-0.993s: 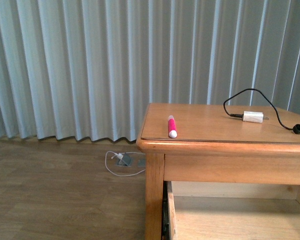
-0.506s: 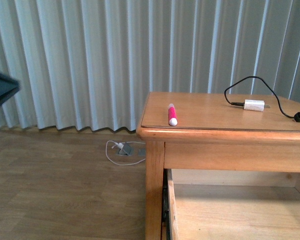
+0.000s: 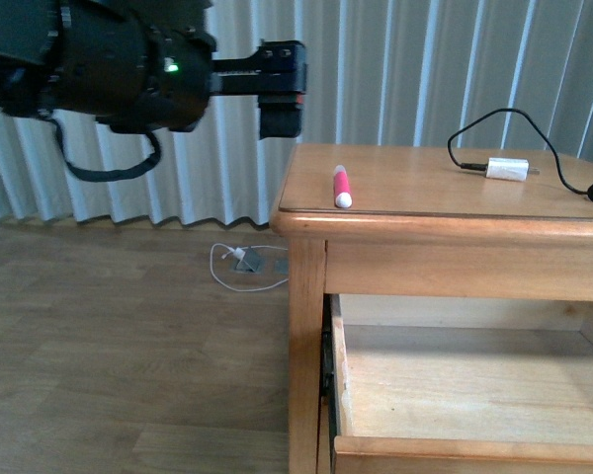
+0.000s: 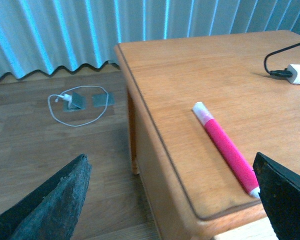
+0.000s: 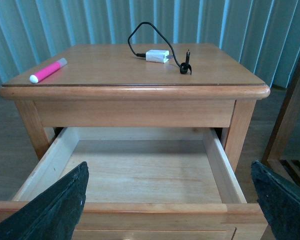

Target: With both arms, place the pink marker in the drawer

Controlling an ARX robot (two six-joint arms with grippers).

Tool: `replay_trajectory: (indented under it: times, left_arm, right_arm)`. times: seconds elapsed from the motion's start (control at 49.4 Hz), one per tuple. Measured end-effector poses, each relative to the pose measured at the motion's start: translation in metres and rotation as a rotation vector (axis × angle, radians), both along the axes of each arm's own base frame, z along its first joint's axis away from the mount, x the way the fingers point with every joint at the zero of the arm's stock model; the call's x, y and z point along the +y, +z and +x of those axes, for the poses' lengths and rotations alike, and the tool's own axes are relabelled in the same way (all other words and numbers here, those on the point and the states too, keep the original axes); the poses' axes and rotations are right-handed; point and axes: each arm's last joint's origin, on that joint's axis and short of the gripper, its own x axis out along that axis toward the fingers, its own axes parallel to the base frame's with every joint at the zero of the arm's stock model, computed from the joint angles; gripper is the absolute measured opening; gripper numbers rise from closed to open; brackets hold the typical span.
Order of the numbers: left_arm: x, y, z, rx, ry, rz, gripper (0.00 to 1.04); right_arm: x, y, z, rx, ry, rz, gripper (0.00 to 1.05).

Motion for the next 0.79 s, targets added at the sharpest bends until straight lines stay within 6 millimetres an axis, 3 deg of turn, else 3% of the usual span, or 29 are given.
replay_trajectory:
  times: [0.304,0.79]
  left_arm:
    - [-0.053,-0.025,0.041,0.105,-0.077,0.034,0.99]
    - [-0.091,-0.032,0.054,0.183,-0.108,0.073,0.99]
  right_arm:
    - [0.000,0.000,0.000,0.000,0.000,0.000,0.96]
    - [0.000,0.000,0.000,0.000,0.000,0.000,0.96]
